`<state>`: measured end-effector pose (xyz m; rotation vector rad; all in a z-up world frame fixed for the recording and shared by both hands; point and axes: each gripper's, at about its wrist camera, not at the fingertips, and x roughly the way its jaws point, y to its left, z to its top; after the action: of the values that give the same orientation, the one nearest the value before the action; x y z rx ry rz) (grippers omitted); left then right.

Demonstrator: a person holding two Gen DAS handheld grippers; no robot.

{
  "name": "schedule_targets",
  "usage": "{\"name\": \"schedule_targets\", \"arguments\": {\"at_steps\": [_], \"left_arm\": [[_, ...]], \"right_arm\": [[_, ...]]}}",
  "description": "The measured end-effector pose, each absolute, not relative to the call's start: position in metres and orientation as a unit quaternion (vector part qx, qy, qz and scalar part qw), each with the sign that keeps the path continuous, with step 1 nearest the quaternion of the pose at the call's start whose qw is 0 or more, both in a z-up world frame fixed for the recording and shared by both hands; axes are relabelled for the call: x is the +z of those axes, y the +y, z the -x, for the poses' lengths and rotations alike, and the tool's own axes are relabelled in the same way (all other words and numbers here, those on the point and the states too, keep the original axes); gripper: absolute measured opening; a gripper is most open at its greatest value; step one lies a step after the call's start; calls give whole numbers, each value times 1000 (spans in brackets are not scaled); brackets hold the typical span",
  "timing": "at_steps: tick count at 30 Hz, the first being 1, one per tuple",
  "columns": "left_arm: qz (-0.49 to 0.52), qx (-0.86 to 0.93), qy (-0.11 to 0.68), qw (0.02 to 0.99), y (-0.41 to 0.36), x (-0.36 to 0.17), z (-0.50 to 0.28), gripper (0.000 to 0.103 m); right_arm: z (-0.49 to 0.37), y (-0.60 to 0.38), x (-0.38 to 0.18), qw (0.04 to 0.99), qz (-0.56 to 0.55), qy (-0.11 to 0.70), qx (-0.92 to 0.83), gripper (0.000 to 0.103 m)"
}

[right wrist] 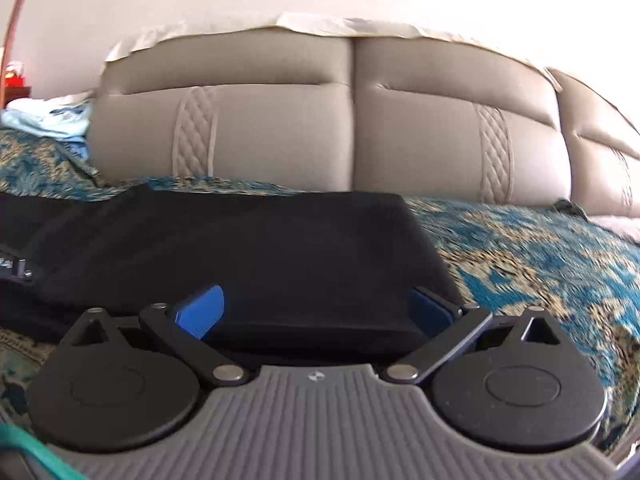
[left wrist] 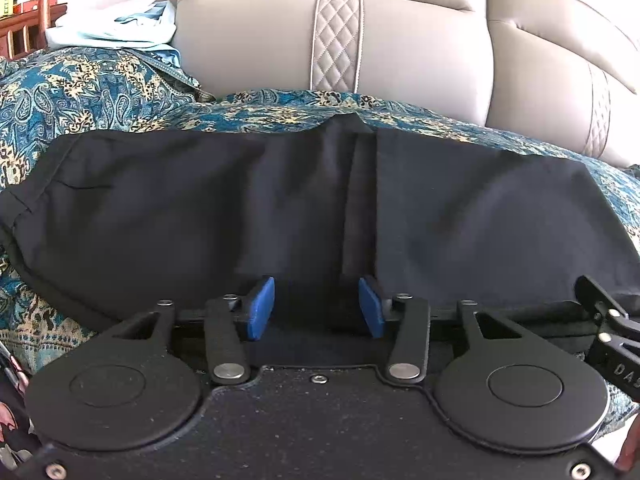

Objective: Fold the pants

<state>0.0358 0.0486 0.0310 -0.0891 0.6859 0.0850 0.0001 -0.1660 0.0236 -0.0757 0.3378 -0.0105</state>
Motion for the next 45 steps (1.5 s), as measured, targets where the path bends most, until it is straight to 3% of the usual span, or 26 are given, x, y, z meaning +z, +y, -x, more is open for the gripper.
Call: {"name": "schedule_targets", "arguments": {"at_steps": [3, 4, 5, 8, 31, 45], "left_arm": [[34, 53, 340, 938, 47, 30, -37, 72], [35, 66, 347, 935, 49, 29, -39, 87], [45, 74, 354, 931, 52, 27, -41, 95], [74, 65, 357, 929, 64, 25, -44, 101], [47, 48, 335, 940, 65, 19, -38, 103], [109, 84, 311, 941, 115, 34, -15, 102]], "right_arm": [[-3, -154, 24, 985, 46, 168, 14, 103], [-4, -149, 24, 984, 48, 168, 21, 103], [-5, -145, 25, 984, 50, 169, 28, 103], [-8, -133, 25, 983, 54, 170, 46, 103], [-21, -98, 13, 976, 66, 191, 85, 103], [-22, -85, 18, 971, 69, 195, 119, 103]]}}
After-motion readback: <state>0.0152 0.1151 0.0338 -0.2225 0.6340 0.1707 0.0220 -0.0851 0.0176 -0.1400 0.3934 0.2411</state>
